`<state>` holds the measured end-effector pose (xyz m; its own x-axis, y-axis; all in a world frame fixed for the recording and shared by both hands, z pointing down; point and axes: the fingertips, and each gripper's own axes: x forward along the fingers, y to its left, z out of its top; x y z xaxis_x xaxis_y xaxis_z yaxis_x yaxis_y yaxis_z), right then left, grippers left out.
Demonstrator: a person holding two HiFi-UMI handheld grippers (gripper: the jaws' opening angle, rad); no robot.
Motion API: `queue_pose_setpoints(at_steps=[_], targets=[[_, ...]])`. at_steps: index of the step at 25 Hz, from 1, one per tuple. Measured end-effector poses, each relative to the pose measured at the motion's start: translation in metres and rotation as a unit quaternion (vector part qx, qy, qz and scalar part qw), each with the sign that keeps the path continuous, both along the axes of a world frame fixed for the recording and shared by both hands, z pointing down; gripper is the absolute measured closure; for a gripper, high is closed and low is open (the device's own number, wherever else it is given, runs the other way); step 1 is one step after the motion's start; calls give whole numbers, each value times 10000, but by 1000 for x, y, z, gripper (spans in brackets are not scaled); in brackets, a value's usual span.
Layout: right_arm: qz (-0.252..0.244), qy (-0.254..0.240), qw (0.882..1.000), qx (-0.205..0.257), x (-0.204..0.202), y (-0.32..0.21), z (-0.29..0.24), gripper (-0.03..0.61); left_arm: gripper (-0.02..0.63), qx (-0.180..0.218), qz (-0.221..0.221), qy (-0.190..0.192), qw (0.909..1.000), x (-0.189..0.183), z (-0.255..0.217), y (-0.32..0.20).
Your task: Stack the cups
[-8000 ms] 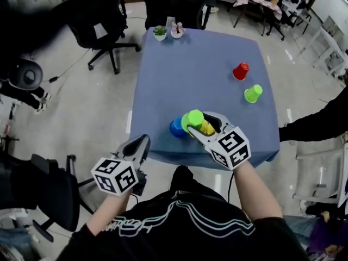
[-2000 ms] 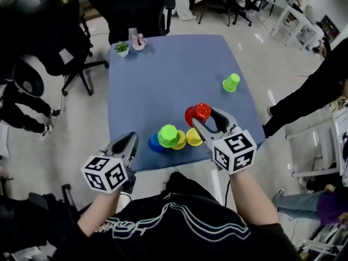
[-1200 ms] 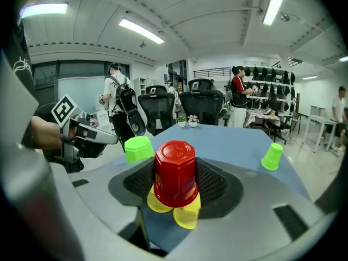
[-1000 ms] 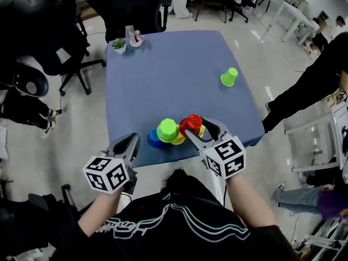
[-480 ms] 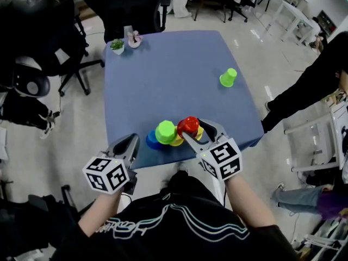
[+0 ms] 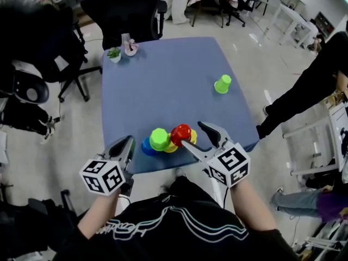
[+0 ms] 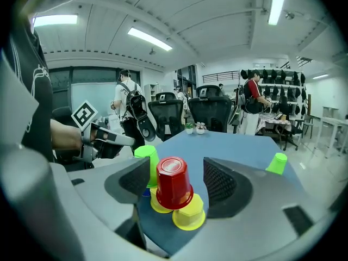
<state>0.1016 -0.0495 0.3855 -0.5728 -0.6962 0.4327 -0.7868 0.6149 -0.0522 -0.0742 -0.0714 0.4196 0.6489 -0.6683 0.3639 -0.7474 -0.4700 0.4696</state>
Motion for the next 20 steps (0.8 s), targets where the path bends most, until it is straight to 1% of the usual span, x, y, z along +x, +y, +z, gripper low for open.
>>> queue_pose_setpoints(at_steps=[4,9,14,16,18,20], targets=[[182,-89,9997,133,25,-12,-13,275,588,111,-73,33,9999,1,-14,-11],[488,-78,9987,154,76,-39,-17,275,589,282,-106,22,9995,18,-38,-26],[789,90,9967,182,122,-73,-11,276,589,436,-184,6,9989,33,-62,-40],[948,262,9948,253,141,-89,-6,276,589,537,-191,-34,9984,39,-70,-48],[1133,424,9922,288,159,-105,2,276,589,625,-193,-100,9978,45,-78,-55],[1374,463,9891,260,178,-121,11,276,588,716,-219,-176,9970,50,-86,-63]])
